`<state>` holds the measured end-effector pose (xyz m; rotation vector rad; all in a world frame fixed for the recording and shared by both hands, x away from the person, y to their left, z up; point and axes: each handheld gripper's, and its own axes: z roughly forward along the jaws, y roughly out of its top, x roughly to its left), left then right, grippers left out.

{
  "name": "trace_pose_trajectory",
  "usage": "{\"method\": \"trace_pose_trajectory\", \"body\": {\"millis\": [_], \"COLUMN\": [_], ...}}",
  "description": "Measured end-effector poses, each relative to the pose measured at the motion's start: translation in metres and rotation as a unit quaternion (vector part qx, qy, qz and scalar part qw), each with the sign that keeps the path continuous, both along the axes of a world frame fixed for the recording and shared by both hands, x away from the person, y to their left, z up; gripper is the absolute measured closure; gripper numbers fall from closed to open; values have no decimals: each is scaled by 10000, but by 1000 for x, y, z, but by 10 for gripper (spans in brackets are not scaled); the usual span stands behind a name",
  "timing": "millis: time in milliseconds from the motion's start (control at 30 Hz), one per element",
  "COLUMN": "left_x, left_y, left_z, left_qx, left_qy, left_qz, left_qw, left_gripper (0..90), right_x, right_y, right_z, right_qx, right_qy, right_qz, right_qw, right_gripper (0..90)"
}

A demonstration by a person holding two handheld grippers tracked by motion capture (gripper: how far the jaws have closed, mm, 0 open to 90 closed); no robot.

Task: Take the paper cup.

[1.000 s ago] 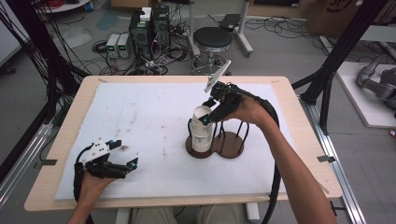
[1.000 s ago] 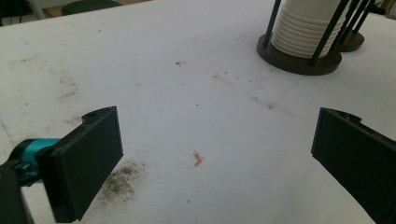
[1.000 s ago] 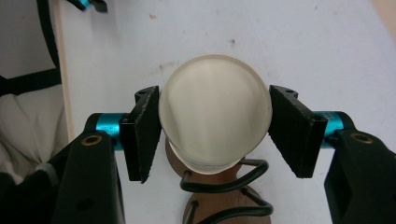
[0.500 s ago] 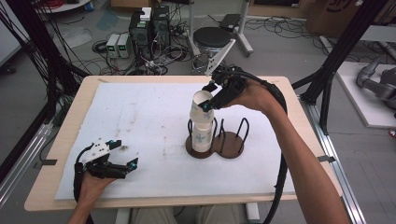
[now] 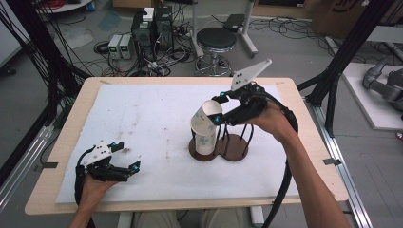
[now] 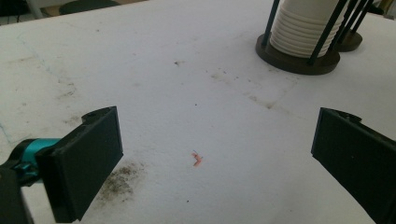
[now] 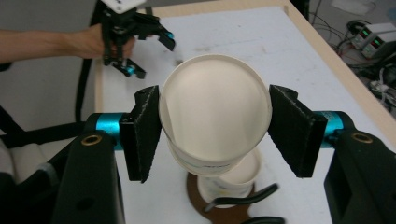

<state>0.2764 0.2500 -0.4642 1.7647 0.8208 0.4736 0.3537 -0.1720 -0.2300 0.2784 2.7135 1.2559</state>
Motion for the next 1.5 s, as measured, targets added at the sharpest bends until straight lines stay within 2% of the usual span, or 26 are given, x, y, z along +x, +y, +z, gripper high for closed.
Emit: {"method": "trace_pose_trajectory", "body": {"millis": [33, 67, 233, 333, 367, 400, 500, 533, 600, 633, 667, 733, 767, 867, 967, 1000, 1033, 1067, 1167, 1267, 1367, 1433, 1500], "left_x": [0, 0, 0, 0, 0, 0, 0, 0, 0, 0, 0, 0, 1, 1, 1, 1, 0, 0, 0, 0, 0, 0, 0], "left_y": [0, 0, -1, 0, 0, 0, 0, 0, 0, 0, 0, 0, 0, -1, -1, -1, -1, -1, -1, -1, 0, 0, 0], "left_z": [0, 0, 0, 0, 0, 0, 0, 0, 0, 0, 0, 0, 0, 0, 0, 0, 0, 0, 0, 0, 0, 0, 0], "left_qx": [-8, -8, 13, 0, -1, 6, -4, -4, -11, -2, -3, 9, 21, 21, 31, 27, 24, 24, 46, 51, -10, -23, -18], "left_qy": [-7, -9, -26, 7, 6, -6, -16, -16, -7, -14, -14, 0, 15, 27, 12, 11, 1, 1, -23, -22, -9, -2, 12], "left_qz": [-1, 0, -8, -9, -10, -24, -30, -30, -7, -24, -15, -29, -36, -30, -46, -39, -41, -41, -49, -51, -31, -29, -32], "left_qw": [10000, 10000, 10000, 10000, 10000, 10000, 10000, 10000, 10000, 10000, 10000, 10000, 10000, 10000, 10000, 10000, 10000, 10000, 10000, 10000, 10000, 10000, 10000], "left_gripper": [19, 19, 19, 19, 19, 19, 19, 19, 19, 19, 19, 19, 19, 19, 19, 19, 19, 19, 19, 19, 19, 19, 19], "right_x": [-8, -8, -24, -35, -42, -42, -53, -53, -57, -59, -59, -60, -61, -63, -65, -65, -66, -66, -68, -70, -71, -70, -68], "right_y": [-6, -6, -16, -17, -17, -17, -13, -13, -11, -10, -10, -7, -4, -2, 2, 2, 3, 3, 4, 4, 2, 2, 4], "right_z": [-7, -7, -26, -37, -45, -45, -62, -62, -70, -79, -79, -89, -98, -106, -117, -117, -120, -120, -127, -130, -135, -135, -137], "right_qx": [159, 159, 568, 858, 981, 981, 1190, 1190, 1354, 1516, 1516, 1609, 1710, 1783, 1933, 1933, 2016, 2016, 2142, 2119, 2233, 2253, 2175], "right_qy": [-48, -48, -16, -59, -96, -96, -145, -145, -150, -100, -100, -79, 27, 30, 99, 99, 92, 92, 122, 108, 132, 120, 117], "right_qz": [-6, -6, 26, 30, 17, 17, 12, 12, -12, 31, 31, 57, 83, 107, 159, 159, 151, 151, 200, 212, 223, 218, 229], "right_qw": [9999, 9999, 9984, 9963, 9951, 9951, 9928, 9928, 9907, 9884, 9884, 9869, 9852, 9839, 9810, 9810, 9793, 9793, 9765, 9770, 9744, 9740, 9757], "right_gripper": [381, 381, 380, 380, 380, 380, 380, 380, 380, 380, 380, 380, 380, 380, 380, 380, 380, 380, 380, 380, 380, 380, 380]}}
